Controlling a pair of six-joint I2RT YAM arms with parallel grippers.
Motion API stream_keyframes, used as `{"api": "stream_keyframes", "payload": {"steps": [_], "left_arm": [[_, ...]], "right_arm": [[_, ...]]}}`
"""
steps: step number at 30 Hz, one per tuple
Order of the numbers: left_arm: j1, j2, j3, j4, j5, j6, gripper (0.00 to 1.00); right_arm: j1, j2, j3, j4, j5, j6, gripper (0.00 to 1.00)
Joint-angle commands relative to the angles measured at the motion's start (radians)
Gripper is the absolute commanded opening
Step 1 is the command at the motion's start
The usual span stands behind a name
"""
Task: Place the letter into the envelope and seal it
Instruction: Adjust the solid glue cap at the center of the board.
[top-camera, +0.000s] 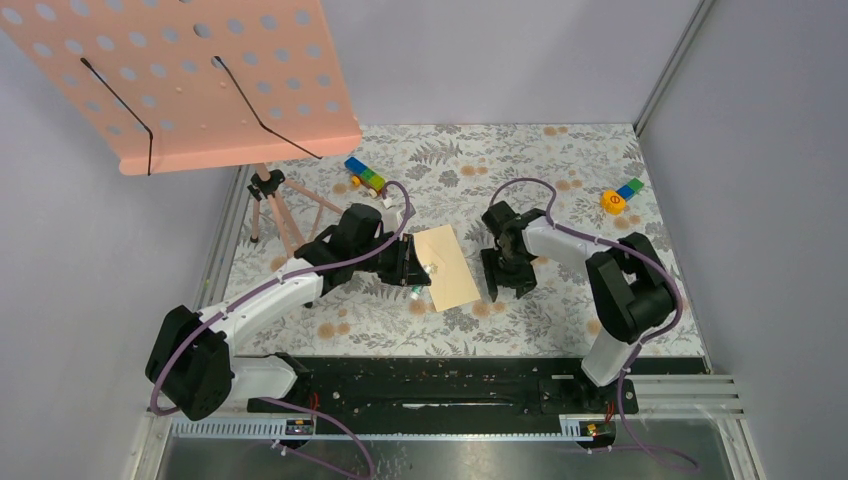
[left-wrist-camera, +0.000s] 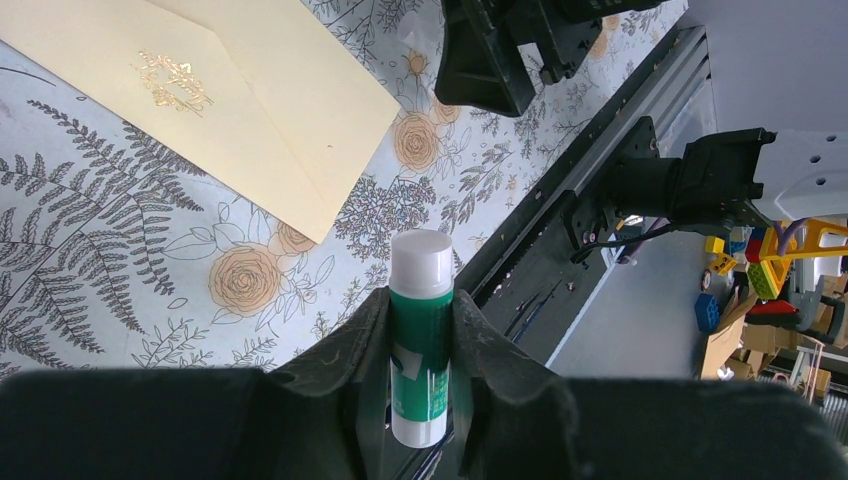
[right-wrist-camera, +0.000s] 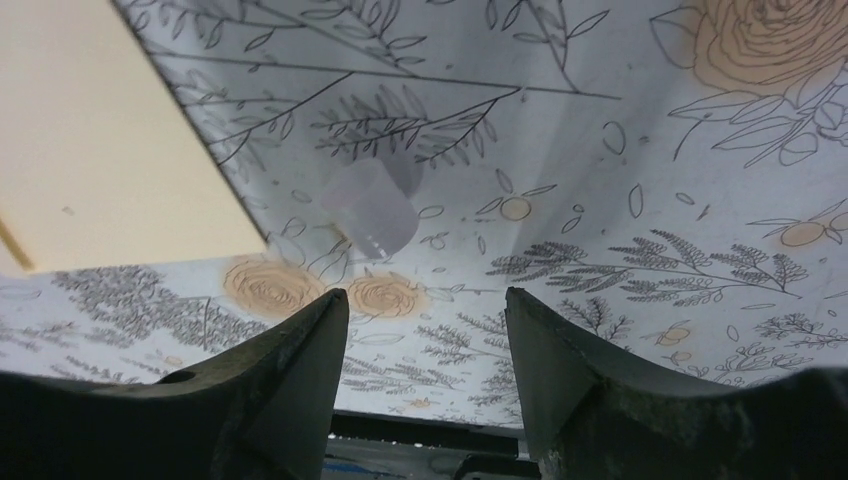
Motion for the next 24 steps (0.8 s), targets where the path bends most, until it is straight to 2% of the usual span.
{"api": "stream_keyframes", "payload": {"steps": [1, 5, 17, 24], "left_arm": [[0.003, 0.004, 0.041, 0.047, 0.010, 0.001, 0.00], [0.005, 0.003, 0.041, 0.046, 0.009, 0.002, 0.00], [0.005, 0.009, 0.039, 0.050, 0.017, 0.006, 0.00], [0.004, 0.023, 0.034, 0.071, 0.031, 0.005, 0.00]], "right_arm": [[0.006, 0.039, 0.024, 0.006, 0.090, 0.027, 0.66], [0.005, 0.070, 0.055, -0.024, 0.177, 0.042, 0.66], [-0.030, 0.093, 0.114, -0.051, 0.244, 0.069, 0.66], [-0.049, 0.077, 0.145, -0.054, 0.118, 0.073, 0.66]]}}
